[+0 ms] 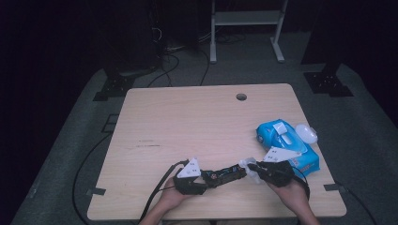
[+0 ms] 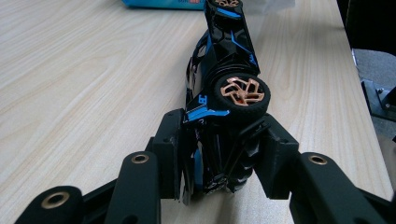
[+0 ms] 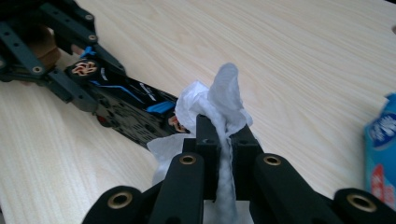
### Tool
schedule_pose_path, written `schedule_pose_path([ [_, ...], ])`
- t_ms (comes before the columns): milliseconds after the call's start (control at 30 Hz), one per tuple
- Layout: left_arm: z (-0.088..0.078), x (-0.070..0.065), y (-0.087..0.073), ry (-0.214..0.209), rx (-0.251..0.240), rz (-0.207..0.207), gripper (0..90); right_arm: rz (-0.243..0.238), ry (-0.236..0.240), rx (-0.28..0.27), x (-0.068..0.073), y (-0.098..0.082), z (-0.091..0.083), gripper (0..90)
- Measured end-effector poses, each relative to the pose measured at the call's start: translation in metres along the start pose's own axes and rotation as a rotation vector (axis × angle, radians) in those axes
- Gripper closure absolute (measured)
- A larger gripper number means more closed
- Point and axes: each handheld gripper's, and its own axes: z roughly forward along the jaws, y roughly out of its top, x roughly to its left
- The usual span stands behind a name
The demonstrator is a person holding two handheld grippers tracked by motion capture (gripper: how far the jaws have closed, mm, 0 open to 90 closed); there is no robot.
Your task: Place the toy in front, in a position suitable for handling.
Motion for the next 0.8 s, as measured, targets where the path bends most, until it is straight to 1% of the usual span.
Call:
schedule_pose_path([
  [33,0.0,0.0,0.0,-0.001,0.001,0.0,57.7,0.009,0.0,-0.006,-0.002,0.0,-0.002,84.9],
  [100,0.0,0.001,0.0,-0.002,-0.002,-0.004,57.7,0.007,0.008,-0.031,0.001,0.004,-0.005,84.9],
  [167,0.0,0.001,0.0,-0.003,-0.005,-0.008,57.7,-0.02,0.029,-0.055,0.009,0.012,-0.006,84.9],
  [233,0.0,0.001,0.0,-0.002,-0.003,-0.008,57.7,-0.037,0.055,-0.067,0.02,0.02,-0.003,84.9],
  [333,0.0,0.0,0.0,0.0,-0.002,-0.005,57.6,-0.068,0.088,-0.06,0.032,0.027,0.008,84.9],
  [400,0.0,0.0,0.0,0.001,-0.001,-0.003,57.5,-0.09,0.093,-0.028,0.036,0.027,0.018,84.9],
  [500,0.0,0.0,0.0,0.004,0.001,-0.005,56.8,-0.086,0.092,0.004,0.035,0.022,0.026,85.0],
  [567,-0.001,0.002,-0.001,0.007,0.001,-0.018,54.0,-0.063,0.102,-0.01,0.033,0.018,0.027,85.1],
  [667,-0.002,0.003,-0.002,0.011,0.005,-0.029,52.4,-0.069,0.091,-0.007,0.033,0.018,0.026,85.1],
  [800,-0.002,0.002,-0.003,0.017,0.015,-0.035,49.9,-0.06,0.092,-0.016,0.031,0.016,0.026,85.1],
])
